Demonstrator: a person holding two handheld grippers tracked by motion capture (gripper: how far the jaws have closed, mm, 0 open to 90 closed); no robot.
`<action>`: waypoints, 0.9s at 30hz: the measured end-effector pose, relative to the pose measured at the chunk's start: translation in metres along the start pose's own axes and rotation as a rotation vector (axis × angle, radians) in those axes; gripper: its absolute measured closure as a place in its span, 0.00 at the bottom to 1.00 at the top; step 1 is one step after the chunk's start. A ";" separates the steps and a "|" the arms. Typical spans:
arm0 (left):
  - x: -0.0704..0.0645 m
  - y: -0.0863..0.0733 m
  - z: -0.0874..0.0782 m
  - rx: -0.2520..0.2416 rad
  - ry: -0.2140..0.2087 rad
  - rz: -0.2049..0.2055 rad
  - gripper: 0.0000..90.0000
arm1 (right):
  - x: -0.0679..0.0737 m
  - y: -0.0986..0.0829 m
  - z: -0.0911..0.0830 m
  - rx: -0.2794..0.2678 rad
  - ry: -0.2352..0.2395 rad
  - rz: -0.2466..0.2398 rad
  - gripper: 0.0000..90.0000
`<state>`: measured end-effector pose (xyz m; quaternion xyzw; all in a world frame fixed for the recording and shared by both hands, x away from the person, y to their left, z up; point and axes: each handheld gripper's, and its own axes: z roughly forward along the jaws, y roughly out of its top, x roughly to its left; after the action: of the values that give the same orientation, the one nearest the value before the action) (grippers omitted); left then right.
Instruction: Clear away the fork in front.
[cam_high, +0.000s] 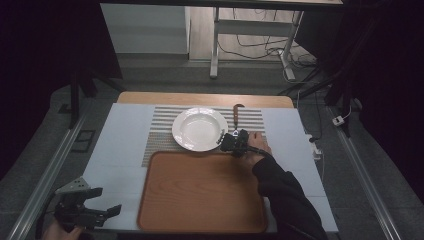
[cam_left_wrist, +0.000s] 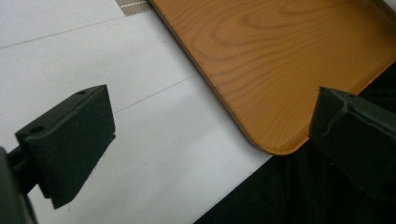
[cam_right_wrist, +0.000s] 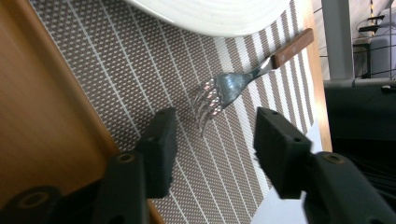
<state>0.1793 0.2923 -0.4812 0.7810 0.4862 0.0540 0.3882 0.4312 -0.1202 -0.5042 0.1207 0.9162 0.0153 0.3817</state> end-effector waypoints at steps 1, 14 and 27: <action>0.000 0.000 0.000 0.000 0.000 0.000 0.00 | 0.001 0.000 0.002 0.000 -0.004 -0.005 0.58; 0.000 0.000 0.000 0.003 0.000 0.002 0.00 | 0.013 0.005 0.024 0.017 -0.043 -0.119 0.87; 0.000 -0.001 0.000 0.003 0.002 0.001 0.00 | 0.011 0.004 0.012 -0.027 -0.123 -0.157 1.00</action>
<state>0.1782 0.2926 -0.4815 0.7816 0.4864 0.0542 0.3867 0.4327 -0.1150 -0.5196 0.0442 0.8973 -0.0096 0.4391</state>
